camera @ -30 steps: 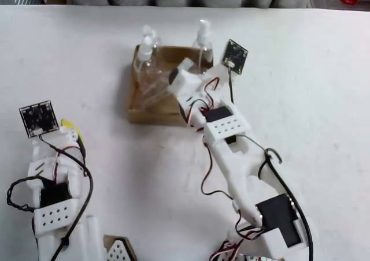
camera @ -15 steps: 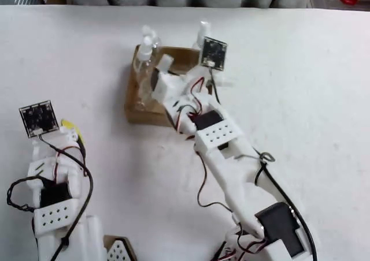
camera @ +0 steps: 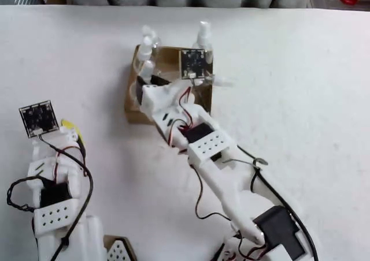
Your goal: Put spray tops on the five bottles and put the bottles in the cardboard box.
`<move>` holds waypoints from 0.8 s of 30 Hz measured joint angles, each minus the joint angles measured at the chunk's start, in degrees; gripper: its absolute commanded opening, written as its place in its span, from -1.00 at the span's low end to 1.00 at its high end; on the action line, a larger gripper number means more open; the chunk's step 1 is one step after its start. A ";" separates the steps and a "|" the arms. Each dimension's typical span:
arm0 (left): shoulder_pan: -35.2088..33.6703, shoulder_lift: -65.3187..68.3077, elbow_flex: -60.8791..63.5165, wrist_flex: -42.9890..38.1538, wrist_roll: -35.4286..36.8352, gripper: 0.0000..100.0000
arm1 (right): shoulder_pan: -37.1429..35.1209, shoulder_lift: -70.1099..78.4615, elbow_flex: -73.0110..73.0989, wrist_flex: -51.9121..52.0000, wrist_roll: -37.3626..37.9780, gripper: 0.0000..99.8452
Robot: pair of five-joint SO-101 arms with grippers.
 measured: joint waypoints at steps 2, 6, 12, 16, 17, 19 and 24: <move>0.00 0.00 0.00 0.00 0.00 -0.87 | 0.00 0.09 0.09 -0.88 0.79 -0.97; 0.00 0.00 0.00 0.00 0.00 -0.87 | 0.00 0.09 0.09 -1.05 1.23 -0.97; 0.00 0.00 0.00 0.00 0.00 -0.87 | -0.26 0.18 0.44 -3.52 4.84 -0.97; 0.00 0.00 0.00 0.00 0.00 -0.87 | -1.49 0.18 2.20 -6.95 6.24 -0.97; 0.00 0.00 0.00 0.00 0.00 -0.87 | -1.85 0.18 2.29 -7.47 7.03 -0.97; 0.00 0.00 0.00 0.00 0.00 -0.87 | -2.29 0.18 2.29 -8.09 8.44 -0.97; 0.00 0.00 0.00 0.00 0.00 -0.87 | -2.46 0.18 2.29 -8.35 9.41 -0.97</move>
